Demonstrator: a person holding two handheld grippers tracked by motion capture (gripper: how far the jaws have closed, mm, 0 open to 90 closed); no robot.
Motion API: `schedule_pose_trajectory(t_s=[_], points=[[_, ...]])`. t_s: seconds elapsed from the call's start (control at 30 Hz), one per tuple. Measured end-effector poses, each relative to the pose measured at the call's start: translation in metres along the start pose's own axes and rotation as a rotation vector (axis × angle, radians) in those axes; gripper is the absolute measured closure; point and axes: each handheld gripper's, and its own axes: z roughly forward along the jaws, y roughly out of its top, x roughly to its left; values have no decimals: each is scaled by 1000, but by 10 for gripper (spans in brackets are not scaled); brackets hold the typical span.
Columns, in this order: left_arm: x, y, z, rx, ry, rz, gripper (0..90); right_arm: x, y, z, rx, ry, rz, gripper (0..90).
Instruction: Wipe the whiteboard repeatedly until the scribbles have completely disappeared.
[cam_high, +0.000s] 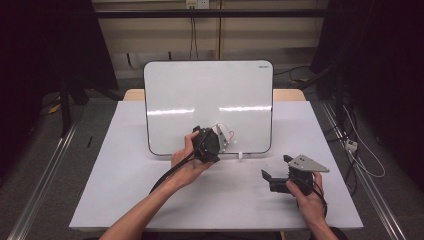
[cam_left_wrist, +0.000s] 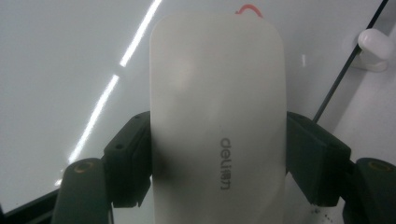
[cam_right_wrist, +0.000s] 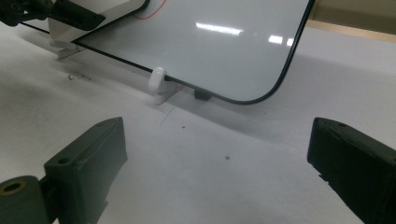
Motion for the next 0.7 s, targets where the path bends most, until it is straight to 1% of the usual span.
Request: schedule_pose_trajectory(t_s=[0.1,0.13,0.2,0.27,0.3,0.33,0.37,0.4,0.43,0.47,0.5,0.53,0.6,0.63,0.7], points=[[1,1,0,0,-8,0,298,0,0,1,1,2,0,47],[-1,2,1,-2,-14,-1,298,0,0,1,1,2,0,47],[-4,4,2,2,-9,8,298,0,0,1,1,1,-2,47],[-6,6,3,-4,-21,15,299,0,0,0,0,1,0,48],[-9,8,4,-7,-28,27,298,0,0,0,0,2,0,48],[-11,10,5,0,-32,36,299,0,0,0,1,2,1,47],[-13,11,6,-4,-32,30,298,0,0,0,0,2,1,48],[-14,13,6,0,-41,39,298,0,0,0,0,2,1,48],[-16,17,8,2,-42,48,298,0,0,0,0,3,1,47],[-18,19,8,6,-37,46,298,0,0,0,1,5,2,47],[-19,21,8,16,-35,63,298,0,0,0,1,5,2,47],[-20,23,9,12,-40,47,298,-1,0,0,-1,6,1,47],[-18,25,9,24,-46,57,297,-1,0,0,-2,7,-1,47],[-18,25,10,15,-49,45,297,-1,0,0,-1,7,0,47],[-18,26,10,19,-48,44,297,-1,0,0,-1,7,2,47]])
